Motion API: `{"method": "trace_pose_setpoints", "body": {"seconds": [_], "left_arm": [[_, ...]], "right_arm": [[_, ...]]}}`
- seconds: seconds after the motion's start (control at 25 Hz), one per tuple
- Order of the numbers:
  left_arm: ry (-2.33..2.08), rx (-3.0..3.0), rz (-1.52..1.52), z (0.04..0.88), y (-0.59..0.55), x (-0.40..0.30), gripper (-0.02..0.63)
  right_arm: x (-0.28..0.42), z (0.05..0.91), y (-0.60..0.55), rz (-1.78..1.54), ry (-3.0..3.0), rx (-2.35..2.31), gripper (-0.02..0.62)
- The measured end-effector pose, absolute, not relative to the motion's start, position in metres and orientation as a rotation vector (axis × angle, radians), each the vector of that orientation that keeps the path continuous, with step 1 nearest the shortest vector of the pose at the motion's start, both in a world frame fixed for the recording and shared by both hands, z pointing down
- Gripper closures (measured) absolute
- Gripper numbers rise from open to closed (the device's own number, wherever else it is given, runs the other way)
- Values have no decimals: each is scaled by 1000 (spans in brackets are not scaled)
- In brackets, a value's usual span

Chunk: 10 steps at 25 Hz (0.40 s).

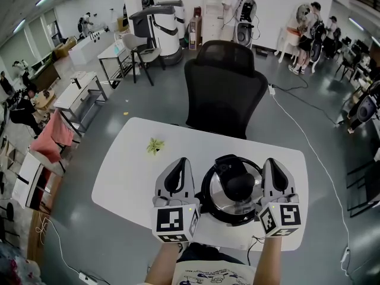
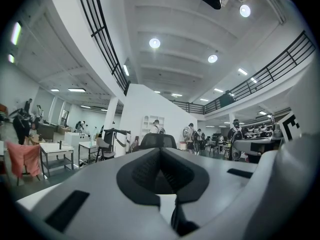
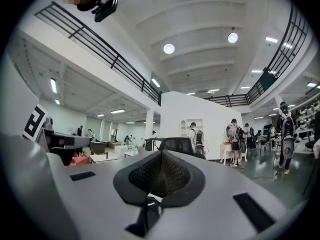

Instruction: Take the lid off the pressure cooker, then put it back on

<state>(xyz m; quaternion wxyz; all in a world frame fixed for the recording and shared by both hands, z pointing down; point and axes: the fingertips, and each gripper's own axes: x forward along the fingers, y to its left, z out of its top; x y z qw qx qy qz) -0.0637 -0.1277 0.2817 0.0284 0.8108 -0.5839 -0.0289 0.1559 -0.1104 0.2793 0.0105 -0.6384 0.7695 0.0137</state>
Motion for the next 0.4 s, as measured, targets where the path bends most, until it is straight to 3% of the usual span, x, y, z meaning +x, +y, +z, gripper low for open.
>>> {"method": "trace_pose_setpoints", "body": {"seconds": [0.4], "left_arm": [[-1794,2516,-86,278,-129,-58,592]], "right_arm": [[159,275,-111,49,2400,-1997,586]]}}
